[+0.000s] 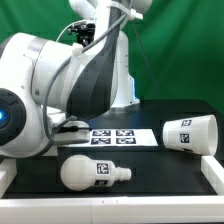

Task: Assemble lamp

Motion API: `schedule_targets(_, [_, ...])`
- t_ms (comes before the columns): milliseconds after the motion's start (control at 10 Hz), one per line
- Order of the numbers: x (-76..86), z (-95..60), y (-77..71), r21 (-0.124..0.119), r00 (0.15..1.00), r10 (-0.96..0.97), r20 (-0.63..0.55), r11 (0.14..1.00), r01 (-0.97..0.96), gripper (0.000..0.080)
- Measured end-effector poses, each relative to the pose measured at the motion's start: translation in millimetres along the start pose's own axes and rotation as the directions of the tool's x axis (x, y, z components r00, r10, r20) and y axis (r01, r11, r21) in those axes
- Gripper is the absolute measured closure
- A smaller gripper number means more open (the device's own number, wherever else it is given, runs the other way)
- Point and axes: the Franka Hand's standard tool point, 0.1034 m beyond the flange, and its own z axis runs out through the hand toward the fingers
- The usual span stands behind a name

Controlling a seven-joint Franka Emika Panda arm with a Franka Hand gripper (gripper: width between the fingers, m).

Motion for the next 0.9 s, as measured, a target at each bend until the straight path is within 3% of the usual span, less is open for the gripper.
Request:
schedule_targets(200, [-0.1, -0.5, 0.1, 0.000, 1.000, 0.000, -0.001, 1.000, 0.000, 0.0134])
schedule_targets(300, [-0.1, -0.5, 0.1, 0.000, 1.000, 0.000, -0.001, 1.000, 0.000, 0.0271])
schedule_targets(700, [0.4, -1.7, 0.5, -0.001, 1.000, 0.000, -0.008, 1.000, 0.000, 0.0271])
schedule_targets(900, [-12.5, -18.5, -6.5, 0.002, 1.000, -0.025, -0.012, 1.000, 0.025, 0.0271])
